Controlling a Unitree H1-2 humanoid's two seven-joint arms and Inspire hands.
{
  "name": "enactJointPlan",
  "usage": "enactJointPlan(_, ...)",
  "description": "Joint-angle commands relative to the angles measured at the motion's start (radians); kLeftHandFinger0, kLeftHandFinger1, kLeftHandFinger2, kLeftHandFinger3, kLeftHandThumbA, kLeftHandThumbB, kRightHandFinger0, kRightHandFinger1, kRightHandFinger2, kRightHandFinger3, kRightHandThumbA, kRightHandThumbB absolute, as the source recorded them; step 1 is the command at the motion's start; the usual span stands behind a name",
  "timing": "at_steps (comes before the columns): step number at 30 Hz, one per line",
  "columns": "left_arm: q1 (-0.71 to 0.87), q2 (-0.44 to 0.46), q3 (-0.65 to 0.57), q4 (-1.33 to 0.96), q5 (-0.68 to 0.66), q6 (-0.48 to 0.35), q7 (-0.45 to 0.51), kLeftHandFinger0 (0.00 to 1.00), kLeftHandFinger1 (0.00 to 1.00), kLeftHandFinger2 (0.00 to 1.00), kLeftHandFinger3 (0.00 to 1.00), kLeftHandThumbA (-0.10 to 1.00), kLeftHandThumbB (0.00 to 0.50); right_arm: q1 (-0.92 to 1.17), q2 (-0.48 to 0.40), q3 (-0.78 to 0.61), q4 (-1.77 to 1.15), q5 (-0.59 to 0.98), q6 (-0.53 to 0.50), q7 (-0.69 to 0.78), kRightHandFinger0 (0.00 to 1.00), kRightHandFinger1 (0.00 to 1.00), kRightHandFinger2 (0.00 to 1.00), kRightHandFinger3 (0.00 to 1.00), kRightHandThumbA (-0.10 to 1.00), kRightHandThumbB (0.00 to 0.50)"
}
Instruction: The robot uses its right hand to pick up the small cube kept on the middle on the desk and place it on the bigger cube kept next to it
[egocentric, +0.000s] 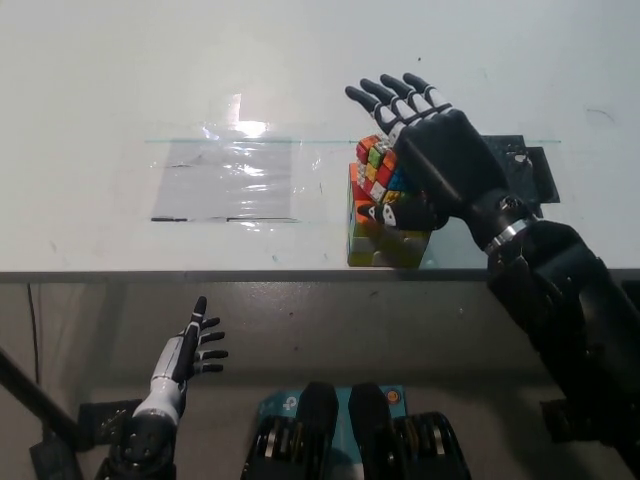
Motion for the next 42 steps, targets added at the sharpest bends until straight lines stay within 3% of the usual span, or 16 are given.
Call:
enactJointPlan(1,-0.008,0.014,0.005,-0.022,0.001,-0.015,0.008,0.67,0.66,0.76,0.79,1.0,0.119,-0.052,-0.012,-0.032,-0.072,0.032,0.033,0.074,1.0,1.0,1.0,1.0,1.0,0.5)
enactJointPlan(9,-0.01,0.016,0.006,-0.014,0.0,-0.027,0.007,0.68,0.66,0.76,0.78,1.0,0.103,0.019,-0.02,-0.083,-0.211,0.1,0.086,0.171,1.0,1.0,1.0,1.0,1.0,0.5)
enactJointPlan(11,-0.007,0.018,0.005,-0.008,0.001,-0.04,0.006,0.68,0.66,0.76,0.77,1.0,0.113,0.084,-0.05,-0.113,-0.318,0.113,0.147,0.235,1.0,1.0,1.0,1.0,1.0,0.5)
enactJointPlan(16,-0.007,0.019,0.012,-0.015,-0.002,-0.021,0.009,0.65,0.63,0.74,0.76,1.0,0.129,0.214,-0.077,-0.203,-0.449,0.172,0.171,0.229,1.0,1.0,1.0,1.0,1.0,0.5)
enactJointPlan(20,-0.008,0.018,0.002,-0.012,0.011,-0.019,0.014,0.69,0.67,0.78,0.83,1.0,0.126,0.33,-0.084,-0.278,-0.512,0.209,0.152,0.189,1.0,1.0,1.0,1.0,1.0,0.457)
enactJointPlan(24,-0.014,0.019,0.006,0.011,0.005,-0.041,0.011,0.66,0.64,0.75,0.8,1.0,0.145,0.428,-0.054,-0.356,-0.555,0.232,0.161,0.147,1.0,1.0,1.0,1.0,1.0,0.473)
enactJointPlan(26,-0.014,0.02,0.005,0.014,0.004,-0.049,0.005,0.65,0.63,0.74,0.78,1.0,0.13,0.479,-0.034,-0.395,-0.56,0.242,0.144,0.108,1.0,1.0,1.0,1.0,1.0,0.442)
enactJointPlan(30,-0.013,0.018,0.006,0.009,0.003,-0.038,0.008,0.69,0.67,0.79,0.82,1.0,0.149,0.594,0.002,-0.472,-0.544,0.27,0.101,0.03,1.0,1.0,1.0,1.0,0.94,0.377)
enactJointPlan(33,-0.014,0.018,0.005,0.01,0.006,-0.034,0.011,0.67,0.65,0.77,0.79,1.0,0.173,0.669,0.03,-0.502,-0.48,0.251,0.06,-0.039,1.0,1.0,1.0,1.0,0.93,0.36)
enactJointPlan(35,-0.012,0.015,0.008,0.004,0.003,-0.028,0.017,0.68,0.65,0.77,0.82,1.0,0.168,0.687,0.048,-0.507,-0.442,0.24,0.05,-0.073,1.0,1.0,1.0,1.0,0.93,0.372)
enactJointPlan(40,-0.02,0.017,0.007,0.014,0.002,-0.037,0.009,0.66,0.63,0.75,0.78,1.0,0.161,0.723,0.11,-0.528,-0.281,0.261,0.028,-0.167,1.0,1.0,1.0,1.0,0.89,0.329)
enactJointPlan(42,-0.019,0.02,0.001,0.011,0.008,-0.035,0.004,0.69,0.67,0.79,0.84,1.0,0.164,0.702,0.122,-0.533,-0.148,0.288,-0.016,-0.218,1.0,1.0,1.0,1.0,0.86,0.316)
